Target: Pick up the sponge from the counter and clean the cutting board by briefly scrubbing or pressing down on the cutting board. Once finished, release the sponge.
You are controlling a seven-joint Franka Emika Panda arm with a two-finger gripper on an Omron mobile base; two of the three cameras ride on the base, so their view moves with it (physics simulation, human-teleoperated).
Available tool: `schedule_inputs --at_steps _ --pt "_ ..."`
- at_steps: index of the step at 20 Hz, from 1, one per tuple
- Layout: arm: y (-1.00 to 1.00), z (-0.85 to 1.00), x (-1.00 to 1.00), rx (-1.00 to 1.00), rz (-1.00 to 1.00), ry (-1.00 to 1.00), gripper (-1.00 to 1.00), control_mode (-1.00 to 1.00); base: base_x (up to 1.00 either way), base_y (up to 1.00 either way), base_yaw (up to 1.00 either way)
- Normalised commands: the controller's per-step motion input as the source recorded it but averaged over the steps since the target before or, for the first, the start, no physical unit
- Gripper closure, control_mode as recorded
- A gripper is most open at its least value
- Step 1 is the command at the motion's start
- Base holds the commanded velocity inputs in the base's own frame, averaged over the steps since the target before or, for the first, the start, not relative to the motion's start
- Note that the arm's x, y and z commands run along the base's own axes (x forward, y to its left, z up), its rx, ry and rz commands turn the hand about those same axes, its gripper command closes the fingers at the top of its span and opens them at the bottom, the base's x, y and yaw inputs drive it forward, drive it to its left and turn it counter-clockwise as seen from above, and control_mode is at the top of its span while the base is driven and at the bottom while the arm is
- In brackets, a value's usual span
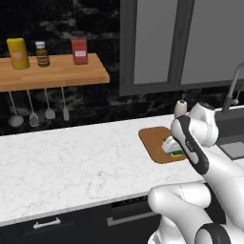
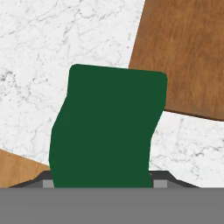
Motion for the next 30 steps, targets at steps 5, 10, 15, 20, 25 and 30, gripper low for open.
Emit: schedule_inputs --at_steps 5,10,15,20,25,30 --pt "0.0 -0.39 0.35 -0.03 0.0 0.0 1.0 -1.0 0.0 0.0 0.0" --pt "0.0 -0.32 0.36 -0.03 0.0 0.0 1.0 -1.0 0.0 0.0 0.0" --pt "0.0 -0.24 0.29 0.0 0.0 0.0 1.0 -1.0 0.0 0.0 0.0" --pt "0.0 -0.21 0.2 0.0 0.0 0.0 1.0 -1.0 0.0 0.0 0.0" --pt "0.0 -0.2 0.19 0.0 0.0 0.0 1.0 -1.0 0.0 0.0 0.0" --pt "0.0 -0.18 0.26 0.0 0.0 0.0 1.0 -1.0 0.0 0.0 0.0"
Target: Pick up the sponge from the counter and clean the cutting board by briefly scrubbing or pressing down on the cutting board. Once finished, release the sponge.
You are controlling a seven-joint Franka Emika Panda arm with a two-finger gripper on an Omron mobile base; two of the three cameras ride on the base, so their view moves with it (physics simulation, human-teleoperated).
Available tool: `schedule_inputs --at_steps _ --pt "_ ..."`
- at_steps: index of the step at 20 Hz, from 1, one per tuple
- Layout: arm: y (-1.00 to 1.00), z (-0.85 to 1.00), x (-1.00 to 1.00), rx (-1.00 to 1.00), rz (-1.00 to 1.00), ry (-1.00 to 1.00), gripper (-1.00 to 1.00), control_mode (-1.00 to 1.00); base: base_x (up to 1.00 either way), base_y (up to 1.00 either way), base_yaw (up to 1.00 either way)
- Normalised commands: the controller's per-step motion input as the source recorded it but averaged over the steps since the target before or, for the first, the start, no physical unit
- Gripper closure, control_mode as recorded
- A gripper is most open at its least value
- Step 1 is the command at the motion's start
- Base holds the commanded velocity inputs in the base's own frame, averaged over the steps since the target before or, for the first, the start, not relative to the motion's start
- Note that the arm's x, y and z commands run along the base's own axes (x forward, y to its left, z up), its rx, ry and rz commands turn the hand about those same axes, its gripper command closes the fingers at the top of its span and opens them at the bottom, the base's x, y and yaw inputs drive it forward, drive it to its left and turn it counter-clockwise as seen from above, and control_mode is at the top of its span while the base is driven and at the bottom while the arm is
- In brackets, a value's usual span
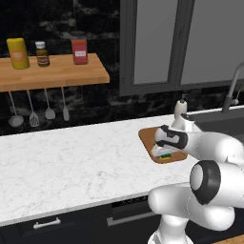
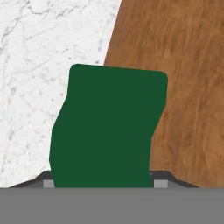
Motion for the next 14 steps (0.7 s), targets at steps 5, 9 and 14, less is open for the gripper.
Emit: schedule_inputs --at_steps 5,9,14 --pt "0.0 -0.15 0.26 0.0 0.0 0.0 1.0 -1.0 0.0 0.0 0.0" --pt "0.0 -0.08 0.24 0.0 0.0 0.0 1.0 -1.0 0.0 0.0 0.0" --pt "0.0 -0.04 0.18 0.0 0.0 0.0 1.0 -1.0 0.0 0.0 0.0"
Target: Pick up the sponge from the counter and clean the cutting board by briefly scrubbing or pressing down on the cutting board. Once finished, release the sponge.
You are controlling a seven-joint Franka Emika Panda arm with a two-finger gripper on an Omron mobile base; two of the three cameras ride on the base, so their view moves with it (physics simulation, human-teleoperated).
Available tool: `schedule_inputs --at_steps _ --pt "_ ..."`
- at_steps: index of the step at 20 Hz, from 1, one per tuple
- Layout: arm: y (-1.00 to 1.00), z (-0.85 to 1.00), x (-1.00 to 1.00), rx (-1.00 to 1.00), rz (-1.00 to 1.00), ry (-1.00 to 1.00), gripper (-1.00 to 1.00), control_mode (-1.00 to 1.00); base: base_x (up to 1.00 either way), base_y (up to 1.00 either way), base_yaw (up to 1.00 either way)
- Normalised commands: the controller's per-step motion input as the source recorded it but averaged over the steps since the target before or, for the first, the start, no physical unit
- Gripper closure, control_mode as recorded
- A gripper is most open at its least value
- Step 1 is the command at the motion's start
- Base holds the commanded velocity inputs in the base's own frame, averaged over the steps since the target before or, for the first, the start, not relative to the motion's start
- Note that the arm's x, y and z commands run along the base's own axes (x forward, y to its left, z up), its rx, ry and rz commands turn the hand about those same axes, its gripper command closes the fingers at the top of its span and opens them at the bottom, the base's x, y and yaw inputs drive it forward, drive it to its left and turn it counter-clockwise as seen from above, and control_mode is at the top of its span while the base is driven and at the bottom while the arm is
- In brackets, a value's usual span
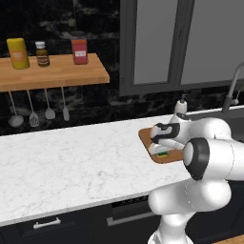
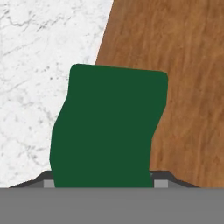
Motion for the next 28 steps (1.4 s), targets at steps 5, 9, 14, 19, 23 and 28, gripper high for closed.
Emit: schedule_inputs --at_steps 5,9,14,19,23,28 --pt "0.0 -0.02 0.22 0.0 0.0 0.0 1.0 -1.0 0.0 0.0 0.0" --pt "0.0 0.0 0.33 0.0 0.0 0.0 1.0 -1.0 0.0 0.0 0.0" --pt "0.0 0.0 0.46 -0.01 0.0 0.0 1.0 -1.0 0.0 0.0 0.0" --pt "0.0 0.0 0.49 -0.02 0.0 -0.01 1.0 -1.0 0.0 0.0 0.0" --pt "0.0 0.0 0.47 -0.03 0.0 -0.02 1.0 -1.0 0.0 0.0 0.0" --pt "0.0 0.0 0.46 -0.01 0.0 -0.03 1.0 -1.0 0.0 0.0 0.0"
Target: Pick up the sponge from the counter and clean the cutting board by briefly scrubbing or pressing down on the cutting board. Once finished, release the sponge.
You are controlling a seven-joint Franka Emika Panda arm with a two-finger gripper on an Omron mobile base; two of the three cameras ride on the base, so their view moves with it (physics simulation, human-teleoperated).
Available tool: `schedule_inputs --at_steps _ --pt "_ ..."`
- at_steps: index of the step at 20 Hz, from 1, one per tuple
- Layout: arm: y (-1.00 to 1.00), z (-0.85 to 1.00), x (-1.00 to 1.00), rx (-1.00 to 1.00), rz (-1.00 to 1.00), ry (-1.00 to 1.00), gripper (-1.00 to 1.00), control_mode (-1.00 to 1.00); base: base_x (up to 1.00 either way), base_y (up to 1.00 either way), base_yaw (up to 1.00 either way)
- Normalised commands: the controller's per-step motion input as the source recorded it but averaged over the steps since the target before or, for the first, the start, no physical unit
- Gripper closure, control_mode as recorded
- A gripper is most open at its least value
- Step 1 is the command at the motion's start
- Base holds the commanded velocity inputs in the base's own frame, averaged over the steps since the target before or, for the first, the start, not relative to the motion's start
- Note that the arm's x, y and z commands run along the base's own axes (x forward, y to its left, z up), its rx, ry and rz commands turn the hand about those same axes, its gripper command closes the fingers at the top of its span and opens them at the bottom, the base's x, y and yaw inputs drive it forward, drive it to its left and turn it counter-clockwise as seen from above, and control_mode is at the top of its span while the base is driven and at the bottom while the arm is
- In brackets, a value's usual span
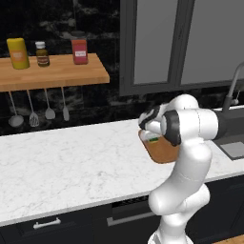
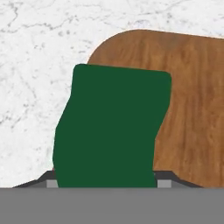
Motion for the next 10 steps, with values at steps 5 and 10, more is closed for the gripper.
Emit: schedule_inputs --at_steps 5,10 --pt "0.0 -0.03 0.5 0.0 0.0 -0.02 1.0 -1.0 0.0 0.0 0.0" --pt "0.0 -0.11 0.36 0.0 0.0 -0.02 1.0 -1.0 0.0 0.0 0.0"
